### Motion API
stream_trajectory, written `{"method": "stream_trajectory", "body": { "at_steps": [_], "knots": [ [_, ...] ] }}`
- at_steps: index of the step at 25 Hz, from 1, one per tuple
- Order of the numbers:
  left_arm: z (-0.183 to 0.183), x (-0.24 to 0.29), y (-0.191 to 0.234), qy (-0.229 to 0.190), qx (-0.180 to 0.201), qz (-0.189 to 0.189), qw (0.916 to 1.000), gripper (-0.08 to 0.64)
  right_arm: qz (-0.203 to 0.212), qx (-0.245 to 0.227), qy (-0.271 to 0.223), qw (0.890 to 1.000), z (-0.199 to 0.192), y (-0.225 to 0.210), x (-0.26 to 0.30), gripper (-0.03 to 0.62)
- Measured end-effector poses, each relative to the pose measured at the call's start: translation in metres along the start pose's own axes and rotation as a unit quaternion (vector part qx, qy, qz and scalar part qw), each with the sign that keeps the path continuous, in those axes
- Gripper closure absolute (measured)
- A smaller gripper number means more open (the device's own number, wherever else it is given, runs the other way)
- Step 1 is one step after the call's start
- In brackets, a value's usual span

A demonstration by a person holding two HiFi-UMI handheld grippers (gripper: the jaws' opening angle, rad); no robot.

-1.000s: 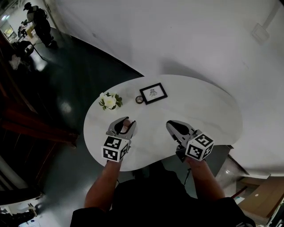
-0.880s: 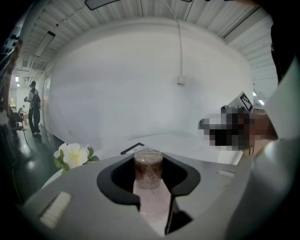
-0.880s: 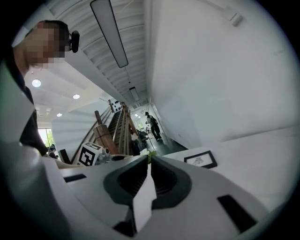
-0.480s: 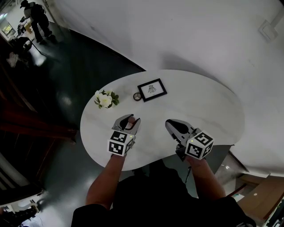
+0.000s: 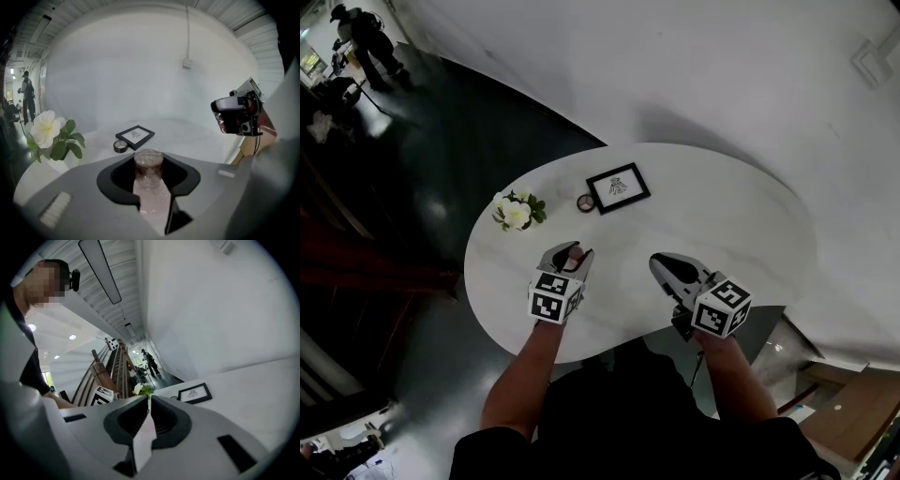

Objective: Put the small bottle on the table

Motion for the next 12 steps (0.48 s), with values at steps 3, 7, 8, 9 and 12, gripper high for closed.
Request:
{"method": "stream_trajectory", "body": {
  "at_steps": [3, 7, 8, 9, 12],
  "knots": [
    [-0.001, 0.007, 0.005, 0.008, 0.003, 0.002, 1.0, 0.419, 0.0, -0.001, 0.002, 1.0, 0.0, -0.001, 0.002, 0.58],
    [-0.005, 0.011, 0.011, 0.018, 0.004, 0.005, 0.9998, 0.419, 0.001, 0.0, 0.004, 1.0, -0.001, -0.001, 0.005, 0.58],
    [-0.006, 0.012, 0.013, 0.021, 0.005, 0.006, 0.9998, 0.419, 0.001, 0.0, 0.005, 1.0, -0.002, -0.001, 0.005, 0.58],
    [-0.007, 0.013, 0.014, 0.023, 0.006, 0.006, 0.9997, 0.419, 0.001, 0.0, 0.006, 1.0, -0.003, -0.001, 0.005, 0.58],
    [-0.009, 0.014, 0.016, 0.026, 0.01, 0.006, 0.9996, 0.418, 0.0, 0.002, 0.008, 1.0, -0.005, -0.001, 0.006, 0.58]
  ]
}}
Point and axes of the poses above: the fingertips, and each gripper's own axes: x forward along the fingers, y to its left, z out of its top, the point moved 8 cm from there along -x, backward along the fingers, and after that the axes turned 12 degrees about -x, right-handed, at the moved point
